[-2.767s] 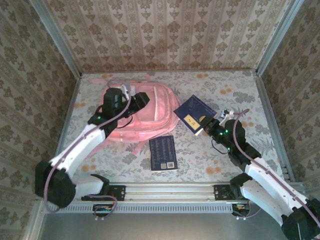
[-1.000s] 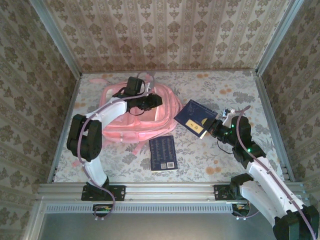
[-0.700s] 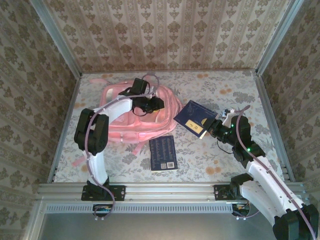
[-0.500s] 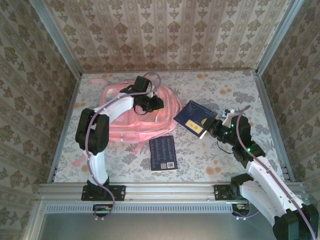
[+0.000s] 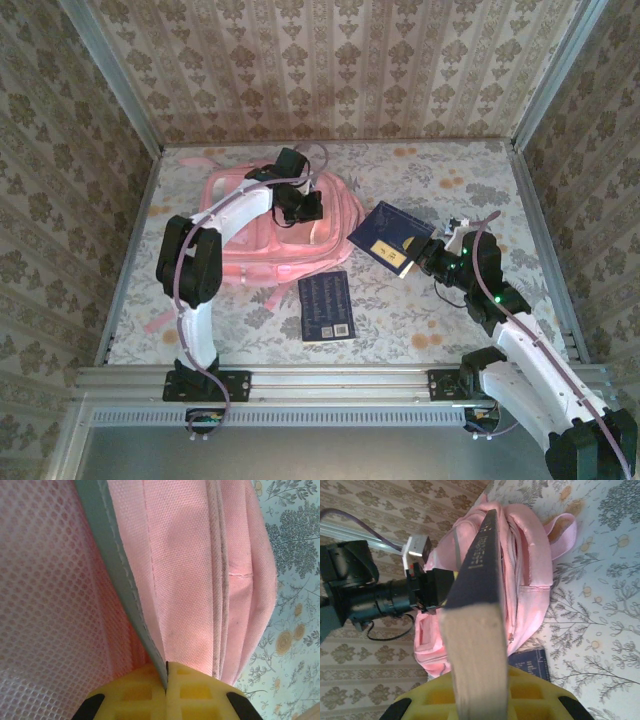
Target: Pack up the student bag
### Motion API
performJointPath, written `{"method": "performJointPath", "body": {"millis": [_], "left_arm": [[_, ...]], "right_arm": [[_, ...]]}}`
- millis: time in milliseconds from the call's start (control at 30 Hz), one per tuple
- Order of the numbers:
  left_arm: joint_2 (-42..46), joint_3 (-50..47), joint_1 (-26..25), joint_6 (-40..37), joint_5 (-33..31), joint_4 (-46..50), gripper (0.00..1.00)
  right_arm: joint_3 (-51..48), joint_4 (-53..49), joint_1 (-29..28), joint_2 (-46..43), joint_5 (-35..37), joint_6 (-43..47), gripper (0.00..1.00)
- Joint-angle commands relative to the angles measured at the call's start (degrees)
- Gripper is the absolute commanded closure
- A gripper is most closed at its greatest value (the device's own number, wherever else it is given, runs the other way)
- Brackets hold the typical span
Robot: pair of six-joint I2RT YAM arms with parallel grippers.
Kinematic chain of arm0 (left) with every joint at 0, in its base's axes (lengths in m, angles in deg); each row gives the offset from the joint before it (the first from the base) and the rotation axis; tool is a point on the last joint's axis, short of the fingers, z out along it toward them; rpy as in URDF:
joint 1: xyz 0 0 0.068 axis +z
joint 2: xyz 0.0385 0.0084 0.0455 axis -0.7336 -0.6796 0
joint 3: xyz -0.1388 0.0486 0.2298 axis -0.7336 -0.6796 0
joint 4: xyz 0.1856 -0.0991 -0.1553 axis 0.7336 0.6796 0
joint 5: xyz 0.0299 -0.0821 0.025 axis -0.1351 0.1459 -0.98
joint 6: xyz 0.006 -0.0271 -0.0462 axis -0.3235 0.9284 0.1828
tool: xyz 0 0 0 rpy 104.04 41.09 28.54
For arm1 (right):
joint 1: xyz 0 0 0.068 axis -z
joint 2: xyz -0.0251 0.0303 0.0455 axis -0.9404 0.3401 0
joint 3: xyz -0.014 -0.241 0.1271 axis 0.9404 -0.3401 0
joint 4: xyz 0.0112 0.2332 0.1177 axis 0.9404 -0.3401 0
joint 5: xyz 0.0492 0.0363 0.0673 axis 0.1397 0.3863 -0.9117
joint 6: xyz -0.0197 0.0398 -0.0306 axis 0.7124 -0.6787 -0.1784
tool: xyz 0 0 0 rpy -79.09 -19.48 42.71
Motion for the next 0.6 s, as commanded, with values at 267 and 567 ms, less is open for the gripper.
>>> {"method": "performJointPath", "body": {"millis": [267,567], "left_arm": [[13.03,8.48,5.10,-7.29,6.93,12.82,1.00],[21.25,12.38,7.22,-16.36,7.22,23.38,1.00]], "right_arm": [[12.70,-13.49,0.37,-1.23,5.61,13.93,1.00],[14.10,-4.09,2.16,8.89,-5.59,17.44,1.00]]}}
